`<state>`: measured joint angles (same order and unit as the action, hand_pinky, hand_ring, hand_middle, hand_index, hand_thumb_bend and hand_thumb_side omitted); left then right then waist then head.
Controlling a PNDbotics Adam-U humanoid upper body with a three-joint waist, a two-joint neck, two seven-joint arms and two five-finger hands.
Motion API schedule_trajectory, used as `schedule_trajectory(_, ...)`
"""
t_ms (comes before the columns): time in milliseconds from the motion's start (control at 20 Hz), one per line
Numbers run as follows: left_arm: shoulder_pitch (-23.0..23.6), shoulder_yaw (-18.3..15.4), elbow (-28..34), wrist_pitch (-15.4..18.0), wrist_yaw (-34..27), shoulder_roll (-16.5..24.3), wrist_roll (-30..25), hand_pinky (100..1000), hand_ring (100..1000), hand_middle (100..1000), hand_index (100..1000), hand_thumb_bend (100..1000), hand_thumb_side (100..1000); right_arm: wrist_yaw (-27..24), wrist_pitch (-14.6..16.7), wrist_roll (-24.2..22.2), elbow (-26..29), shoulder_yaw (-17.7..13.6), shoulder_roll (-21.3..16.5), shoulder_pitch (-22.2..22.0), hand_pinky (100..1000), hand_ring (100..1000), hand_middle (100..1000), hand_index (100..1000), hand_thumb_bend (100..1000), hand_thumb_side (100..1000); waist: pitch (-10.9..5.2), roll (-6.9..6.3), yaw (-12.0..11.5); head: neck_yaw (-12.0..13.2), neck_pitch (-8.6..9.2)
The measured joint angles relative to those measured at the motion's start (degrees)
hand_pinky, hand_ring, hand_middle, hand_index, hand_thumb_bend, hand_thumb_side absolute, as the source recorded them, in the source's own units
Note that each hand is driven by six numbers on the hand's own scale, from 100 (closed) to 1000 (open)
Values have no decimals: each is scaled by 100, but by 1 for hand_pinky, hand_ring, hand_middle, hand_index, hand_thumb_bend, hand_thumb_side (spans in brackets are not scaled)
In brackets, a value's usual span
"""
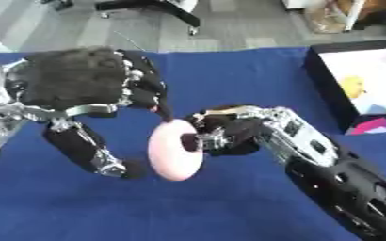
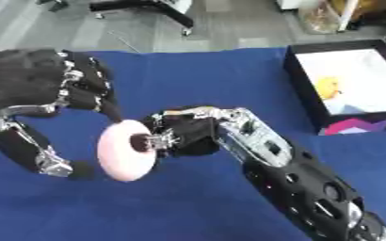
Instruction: Pick up the objects with one hand, pass them to the other hand, and then place them into the box on the other side of the table.
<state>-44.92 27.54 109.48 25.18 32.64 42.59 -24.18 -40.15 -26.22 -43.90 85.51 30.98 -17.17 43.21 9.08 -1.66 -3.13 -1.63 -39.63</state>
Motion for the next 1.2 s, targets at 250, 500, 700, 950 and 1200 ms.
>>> schedule_trajectory(250, 53, -163, 0, -73, 6, 82, 58, 803, 618, 588, 740, 524, 491, 28, -15, 15, -125, -299, 0, -243, 1000, 373, 226, 100, 100, 286, 5, 0, 5, -16, 2)
schedule_trajectory(500, 162, -398, -54, -197, 63, 183, 209, 803, 616, 587, 739, 519, 478, 298, -48, 48, -339, -657, 2, -551, 986, 381, 229, 100, 100, 341, 14, 0, 19, -21, 5)
schedule_trajectory(700, 309, -662, -185, -331, 139, 260, 449, 802, 611, 583, 737, 504, 463, 488, -127, 127, -535, -1009, 4, -755, 975, 440, 229, 100, 100, 356, 15, -1, 29, -24, 47)
schedule_trajectory(950, 536, -1022, -356, -518, 212, 331, 791, 798, 604, 577, 734, 487, 452, 499, -253, 253, -679, -1530, 6, -836, 988, 498, 230, 100, 100, 293, 15, -1, 45, -33, 49)
schedule_trajectory(1200, 729, -1337, -516, -702, 229, 369, 1066, 791, 597, 572, 732, 460, 448, 175, -216, 578, -749, -2109, -16, -725, 995, 574, 232, 100, 100, 288, 15, -1, 64, -48, 49)
